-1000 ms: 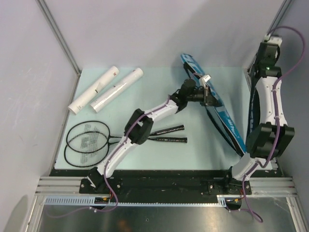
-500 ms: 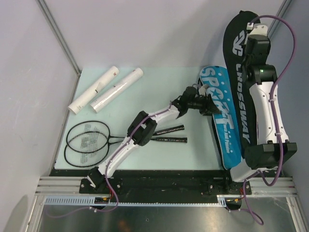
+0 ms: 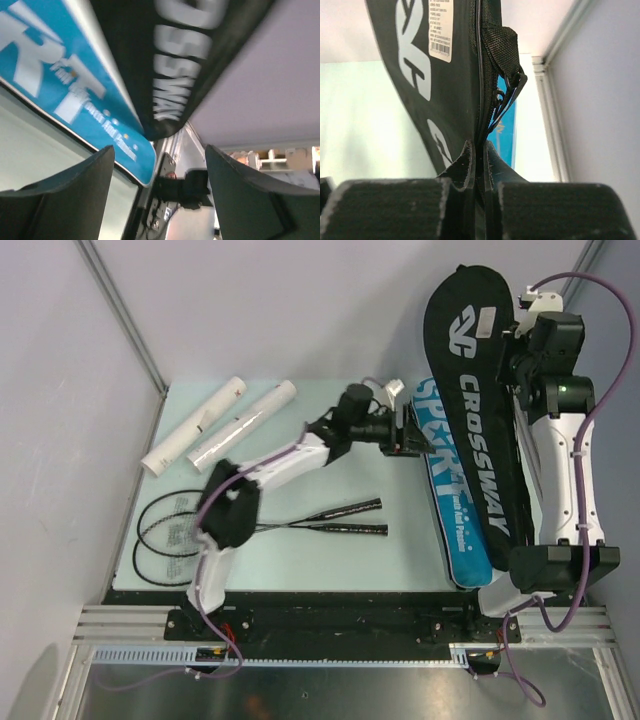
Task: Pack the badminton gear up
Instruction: Pick up the racket bag from the center of the board, then open the racket bag.
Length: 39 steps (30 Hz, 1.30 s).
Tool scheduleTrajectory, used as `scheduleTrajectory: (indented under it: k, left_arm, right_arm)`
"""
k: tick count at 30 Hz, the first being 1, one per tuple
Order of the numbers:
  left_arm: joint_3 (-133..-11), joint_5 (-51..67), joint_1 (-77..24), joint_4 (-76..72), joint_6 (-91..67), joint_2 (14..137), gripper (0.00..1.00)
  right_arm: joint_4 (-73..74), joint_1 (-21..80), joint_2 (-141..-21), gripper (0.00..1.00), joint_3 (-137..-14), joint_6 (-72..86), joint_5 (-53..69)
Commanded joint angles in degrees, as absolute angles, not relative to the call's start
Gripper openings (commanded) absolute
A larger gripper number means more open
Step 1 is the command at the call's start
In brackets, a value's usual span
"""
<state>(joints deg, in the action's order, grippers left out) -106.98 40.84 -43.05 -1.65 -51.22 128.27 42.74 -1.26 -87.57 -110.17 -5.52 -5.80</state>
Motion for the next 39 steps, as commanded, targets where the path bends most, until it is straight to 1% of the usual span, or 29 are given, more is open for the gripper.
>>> scheduleTrajectory:
  k: [1, 2, 3, 4, 7, 9, 10, 11, 12, 13, 14, 16, 18, 19, 21, 22, 24, 27, 29, 30, 31, 32, 34, 35, 36, 37, 38, 39]
  left_arm:
    - [-94.5, 39.4, -42.1, -6.3, -40.2, 104.2, 0.78]
    - [-90.6, 36.5, -42.4, -6.6, -38.9, 101.6, 0.80]
    - [-89.0, 35.3, -42.6, -7.1, -38.0, 98.8, 0.83]
    - [-88.0, 34.2, -42.8, -7.2, -36.4, 95.6, 0.89]
    - [-85.8, 27.3, -42.7, -6.9, -35.2, 92.2, 0.94]
    - [-86.5, 24.7, -43.1, -6.9, -34.7, 93.2, 0.93]
    - [-87.4, 25.1, -43.2, -6.9, -35.2, 94.5, 0.91]
    - [-89.5, 25.2, -43.6, -6.9, -35.4, 97.1, 0.90]
    - [-90.6, 22.9, -43.9, -6.7, -34.9, 98.6, 0.89]
    - [-91.4, 21.0, -44.8, -6.3, -34.2, 99.7, 0.90]
    - [-93.3, 20.7, -45.1, -6.4, -34.0, 102.7, 0.91]
    - [-96.1, 19.1, -46.0, -5.7, -33.1, 105.3, 0.92]
    - [-98.3, 16.1, -47.0, -5.4, -31.0, 107.9, 0.92]
    - [-99.0, 13.9, -47.6, -4.8, -29.6, 109.0, 0.89]
    - [-100.7, 14.1, -47.6, -3.7, -29.7, 111.1, 0.77]
    - [-100.5, 12.3, -47.6, -3.2, -29.8, 111.3, 0.62]
    - [-99.8, 11.5, -47.6, -3.0, -29.3, 111.2, 0.54]
    - [-99.8, 10.9, -47.6, -3.0, -29.6, 111.5, 0.50]
    - [-102.0, 13.3, -47.6, -3.2, -31.0, 113.0, 0.52]
    - [-103.2, 14.6, -47.6, -3.2, -32.3, 113.6, 0.63]
    - [-105.0, 15.3, -47.7, -3.2, -33.2, 115.0, 0.69]
    - [-105.7, 17.0, -47.7, -3.2, -34.0, 115.5, 0.70]
    - [-107.7, 18.4, -47.7, -3.2, -35.1, 116.7, 0.64]
    - [-108.3, 18.7, -47.7, -3.2, -35.3, 117.4, 0.57]
    - [-108.5, 19.0, -47.7, -3.2, -34.9, 117.7, 0.37]
    - [-108.6, 18.9, -47.6, -3.2, -34.4, 117.8, 0.30]
    - [-108.6, 18.7, -47.5, -3.1, -33.9, 117.5, 0.19]
    - [-108.5, 19.5, -47.3, -3.1, -33.2, 117.3, 0.04]
  right_arm:
    - [40.6, -0.2, -88.7, 0.00, -113.1, -1.6, 1.7]
    - [39.9, 1.5, -88.5, 0.00, -111.8, -0.3, 1.8]
    - [37.9, 1.8, -88.3, 0.00, -111.0, 4.3, 1.9]
    - [36.3, 2.5, -87.9, 0.00, -110.1, 7.4, 1.0]
    - [26.6, 4.4, -85.0, 0.00, -103.6, 16.1, 2.7]
    - [22.8, 7.5, -84.6, 0.00, -101.5, 19.4, 0.6]
    - [22.3, 9.0, -84.8, 0.00, -101.3, 21.7, -4.2]
    - [22.0, 12.0, -85.1, 0.00, -101.3, 22.8, -5.9]
    - [22.1, 13.5, -85.8, 0.00, -101.3, 23.7, -8.2]
    - [22.1, 15.3, -86.1, 0.00, -101.3, 24.4, -12.4]
    - [22.2, 17.9, -86.4, 0.00, -101.4, 26.0, -14.3]
    - [22.1, 20.0, -86.2, 0.00, -99.9, 27.3, -19.3]
    - [19.4, 21.6, -84.9, 0.00, -97.7, 28.3, -20.8]
    - [18.9, 21.7, -83.9, 0.00, -95.9, 28.7, -21.0]
    - [19.0, 21.6, -83.5, 0.00, -95.3, 28.5, -20.7]
    - [19.1, 21.4, -83.1, 0.00, -95.2, 28.2, -20.3]
    - [19.0, 21.1, -82.2, 0.00, -94.4, 28.0, -18.6]
    - [18.5, 21.1, -80.3, 0.00, -93.1, 28.8, -17.5]
    - [18.0, 21.0, -79.4, 0.00, -92.2, 29.5, -17.3]
    - [18.2, 20.9, -79.3, 0.00, -92.1, 29.9, -16.4]
    - [18.3, 21.5, -79.1, 0.00, -92.2, 29.9, -16.7]
    - [18.3, 21.7, -78.9, 0.00, -91.8, 29.8, -17.0]
    - [18.4, 21.8, -78.7, 0.00, -91.4, 29.5, -17.0]
    - [17.9, 21.7, -78.3, 0.00, -91.0, 29.4, -16.9]
    - [17.8, 21.6, -78.0, 0.00, -90.4, 29.1, -16.3]
    - [18.0, 21.4, -77.8, 0.00, -90.1, 28.1, -15.9]
    - [18.4, 20.6, -77.4, 0.04, -89.7, 27.4, -15.3]
    - [18.5, 19.7, -76.6, 0.21, -88.4, 26.6, -12.1]
